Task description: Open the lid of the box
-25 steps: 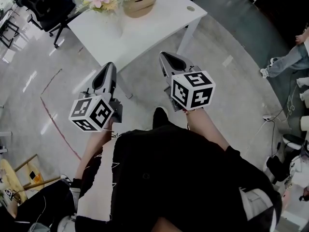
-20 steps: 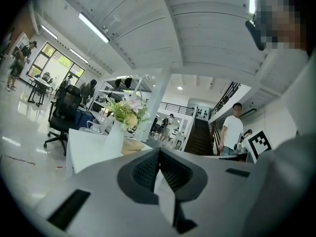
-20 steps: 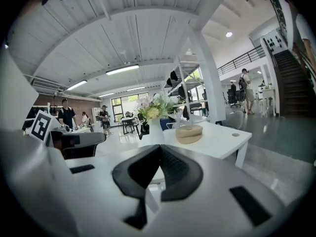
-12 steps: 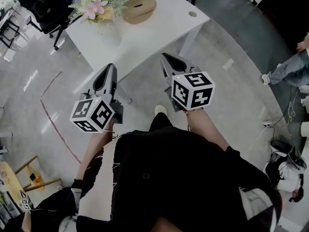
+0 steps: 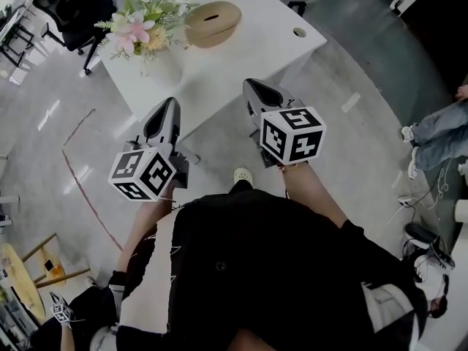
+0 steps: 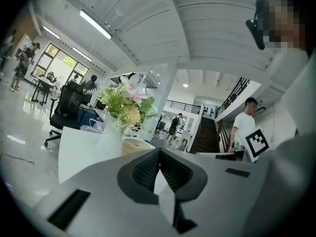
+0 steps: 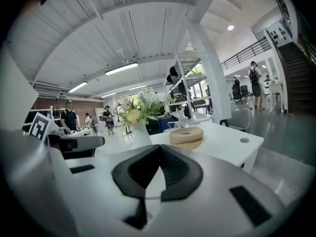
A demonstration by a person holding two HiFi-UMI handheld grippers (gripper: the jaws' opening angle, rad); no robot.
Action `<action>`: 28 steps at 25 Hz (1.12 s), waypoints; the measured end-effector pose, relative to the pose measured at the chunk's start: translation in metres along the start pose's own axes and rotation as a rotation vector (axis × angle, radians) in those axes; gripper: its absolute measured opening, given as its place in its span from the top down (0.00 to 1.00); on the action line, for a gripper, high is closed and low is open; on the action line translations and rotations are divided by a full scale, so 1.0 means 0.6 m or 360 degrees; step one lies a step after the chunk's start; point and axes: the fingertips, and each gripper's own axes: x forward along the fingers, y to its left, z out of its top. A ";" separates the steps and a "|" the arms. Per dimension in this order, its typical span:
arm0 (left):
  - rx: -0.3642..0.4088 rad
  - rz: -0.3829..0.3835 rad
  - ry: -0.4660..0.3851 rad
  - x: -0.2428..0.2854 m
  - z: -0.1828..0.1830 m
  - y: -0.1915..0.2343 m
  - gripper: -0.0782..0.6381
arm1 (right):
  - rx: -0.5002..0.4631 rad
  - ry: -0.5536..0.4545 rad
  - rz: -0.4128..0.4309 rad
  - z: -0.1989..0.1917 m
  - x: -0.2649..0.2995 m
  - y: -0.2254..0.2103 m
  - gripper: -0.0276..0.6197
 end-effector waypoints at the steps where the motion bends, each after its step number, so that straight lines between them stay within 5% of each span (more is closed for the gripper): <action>1: -0.0001 -0.0001 0.0006 0.010 -0.001 0.000 0.88 | 0.0001 0.0001 0.0004 0.004 0.007 -0.007 0.95; 18: 0.0065 0.0012 0.0092 0.199 -0.026 -0.022 0.88 | -0.0015 0.0002 0.0081 0.067 0.097 -0.158 0.95; 28: 0.0100 0.0003 0.0171 0.313 -0.078 -0.022 0.88 | 0.0009 0.0110 0.0141 0.046 0.141 -0.234 0.95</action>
